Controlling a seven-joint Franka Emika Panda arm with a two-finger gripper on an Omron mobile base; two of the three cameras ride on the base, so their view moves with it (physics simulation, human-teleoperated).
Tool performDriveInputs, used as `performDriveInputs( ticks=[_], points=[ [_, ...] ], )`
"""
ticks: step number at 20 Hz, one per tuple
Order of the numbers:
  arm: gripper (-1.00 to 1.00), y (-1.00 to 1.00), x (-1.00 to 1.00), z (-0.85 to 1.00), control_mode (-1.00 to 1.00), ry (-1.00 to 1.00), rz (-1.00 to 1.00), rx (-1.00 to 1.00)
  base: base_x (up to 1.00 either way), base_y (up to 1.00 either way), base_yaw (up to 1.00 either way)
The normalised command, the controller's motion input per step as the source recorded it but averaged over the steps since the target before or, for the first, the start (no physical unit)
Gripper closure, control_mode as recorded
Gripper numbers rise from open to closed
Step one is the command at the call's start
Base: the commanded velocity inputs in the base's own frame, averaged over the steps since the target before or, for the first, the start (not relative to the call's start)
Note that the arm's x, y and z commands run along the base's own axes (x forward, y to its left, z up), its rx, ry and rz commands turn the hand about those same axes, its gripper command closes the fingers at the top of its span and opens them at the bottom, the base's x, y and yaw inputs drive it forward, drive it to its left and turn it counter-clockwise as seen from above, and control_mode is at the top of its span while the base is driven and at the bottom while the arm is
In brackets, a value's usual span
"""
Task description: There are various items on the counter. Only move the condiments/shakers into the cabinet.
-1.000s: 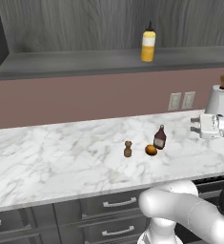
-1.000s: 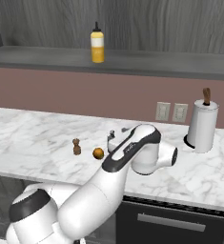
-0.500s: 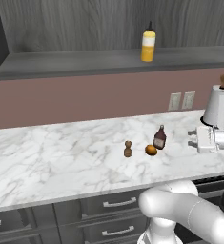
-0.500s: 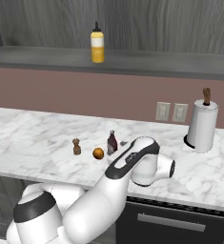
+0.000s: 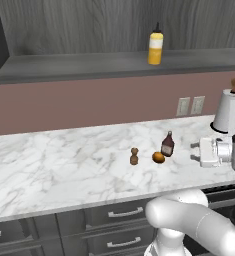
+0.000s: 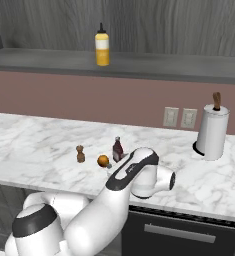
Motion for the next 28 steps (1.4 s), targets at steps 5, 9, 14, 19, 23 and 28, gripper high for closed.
performDriveInputs(
  ticks=[5,9,14,19,23,28],
  points=[
    [-1.0,0.18,0.07,-0.02,-1.0,0.0,0.0,0.0,0.0,0.0,0.0],
    [-1.0,0.05,0.33,0.0,-1.0,0.0,-0.03,0.0,0.0,0.0,0.0],
    [-1.0,0.0,0.46,0.0,-1.0,0.02,-0.07,0.0,0.0,0.0,0.0],
    [-1.0,0.0,0.24,-0.08,-1.0,0.06,0.0,0.0,0.0,0.0,0.0],
    [-1.0,0.0,0.24,-0.06,-1.0,0.05,0.0,0.0,0.0,0.0,0.0],
    [-1.0,-0.01,0.28,-0.01,-1.0,0.02,0.0,0.0,0.0,0.0,0.0]
  ],
)
